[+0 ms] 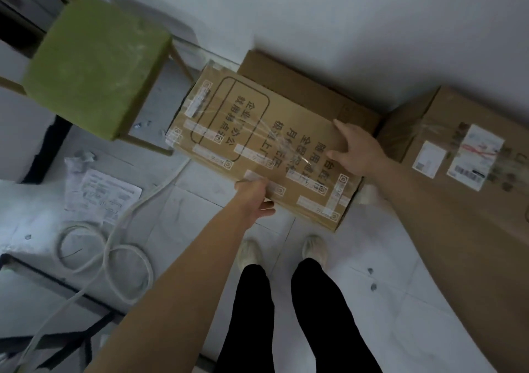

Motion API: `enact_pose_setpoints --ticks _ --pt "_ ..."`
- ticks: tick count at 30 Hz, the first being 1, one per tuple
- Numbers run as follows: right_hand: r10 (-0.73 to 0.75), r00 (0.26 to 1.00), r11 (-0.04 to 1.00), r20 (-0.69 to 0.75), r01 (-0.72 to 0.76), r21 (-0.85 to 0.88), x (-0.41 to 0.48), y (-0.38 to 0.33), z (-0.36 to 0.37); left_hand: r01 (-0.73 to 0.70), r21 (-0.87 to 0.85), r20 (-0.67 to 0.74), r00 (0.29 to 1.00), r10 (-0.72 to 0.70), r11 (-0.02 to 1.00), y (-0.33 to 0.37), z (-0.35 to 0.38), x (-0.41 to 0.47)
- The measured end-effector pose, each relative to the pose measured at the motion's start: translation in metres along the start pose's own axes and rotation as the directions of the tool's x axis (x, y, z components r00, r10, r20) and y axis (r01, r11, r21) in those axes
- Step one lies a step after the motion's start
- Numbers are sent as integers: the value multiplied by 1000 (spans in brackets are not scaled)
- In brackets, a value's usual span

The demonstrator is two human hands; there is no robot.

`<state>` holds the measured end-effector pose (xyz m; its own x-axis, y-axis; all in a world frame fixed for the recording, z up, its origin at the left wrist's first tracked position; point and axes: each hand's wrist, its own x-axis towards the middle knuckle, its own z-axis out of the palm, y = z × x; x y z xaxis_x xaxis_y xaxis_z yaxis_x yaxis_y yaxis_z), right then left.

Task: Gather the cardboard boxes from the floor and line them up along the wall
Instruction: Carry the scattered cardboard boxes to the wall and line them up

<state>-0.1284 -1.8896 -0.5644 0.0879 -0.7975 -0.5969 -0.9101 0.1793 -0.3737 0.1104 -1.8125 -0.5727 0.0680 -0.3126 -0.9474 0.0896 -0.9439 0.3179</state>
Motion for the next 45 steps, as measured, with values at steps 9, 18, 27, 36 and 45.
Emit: enact_pose_setpoints --ticks 9,18,27,36,45 --pt "124 969 978 -212 -83 189 -96 -50 -32 -299 842 -51 785 617 450 66 -21 -97" --pt "375 710 915 -596 -181 361 -282 -47 -144 -668 737 400 304 865 -106 126 83 -298" --pt "595 347 803 -725 -220 554 -553 41 -177 -806 414 674 -41 738 -423 26 243 -511" --pt "830 -52 505 -555 -352 788 -868 173 -9 -827 -8 905 -246 348 -562 -301 391 -640" --pt "890 -430 88 -148 -155 984 -1111 271 161 -694 -402 903 -408 -133 -597 -619 471 -737"
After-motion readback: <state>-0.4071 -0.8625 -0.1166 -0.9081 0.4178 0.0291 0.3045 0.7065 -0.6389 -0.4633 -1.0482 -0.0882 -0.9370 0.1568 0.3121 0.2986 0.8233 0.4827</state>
